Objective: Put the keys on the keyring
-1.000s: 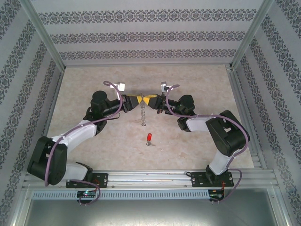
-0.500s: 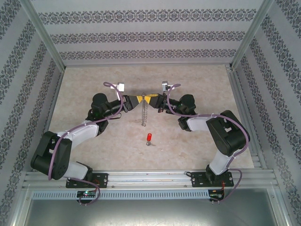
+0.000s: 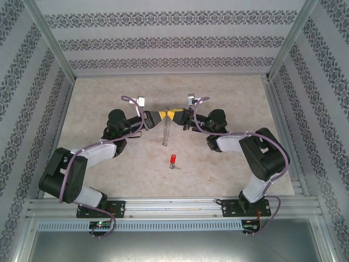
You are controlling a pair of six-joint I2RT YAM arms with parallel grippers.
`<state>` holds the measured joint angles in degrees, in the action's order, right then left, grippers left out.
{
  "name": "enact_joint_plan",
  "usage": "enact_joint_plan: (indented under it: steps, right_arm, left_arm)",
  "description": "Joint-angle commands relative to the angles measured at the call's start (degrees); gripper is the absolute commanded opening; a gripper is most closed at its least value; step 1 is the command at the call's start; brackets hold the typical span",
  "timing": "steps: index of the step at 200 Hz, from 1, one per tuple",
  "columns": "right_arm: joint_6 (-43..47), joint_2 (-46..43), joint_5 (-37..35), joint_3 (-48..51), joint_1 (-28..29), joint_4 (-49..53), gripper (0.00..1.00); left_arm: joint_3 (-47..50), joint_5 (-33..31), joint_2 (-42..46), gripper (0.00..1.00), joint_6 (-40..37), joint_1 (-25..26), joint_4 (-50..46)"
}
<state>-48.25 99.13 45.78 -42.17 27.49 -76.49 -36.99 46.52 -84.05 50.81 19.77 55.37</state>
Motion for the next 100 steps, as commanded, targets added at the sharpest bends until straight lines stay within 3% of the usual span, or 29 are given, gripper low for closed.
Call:
enact_joint_plan:
  steps: [1, 100]
  right_arm:
    - [-0.4, -0.1, -0.7, -1.5, -0.2, -2.9, 0.0]
    - [-0.7, 0.4, -0.3, -1.9, -0.1, -2.9, 0.0]
  left_arm:
    - [0.7, 1.5, -0.6, 0.26, 1.7, -0.2, 5.9]
    - [-0.3, 2.3, -1.9, 0.11, 2.1, 0.4, 7.3]
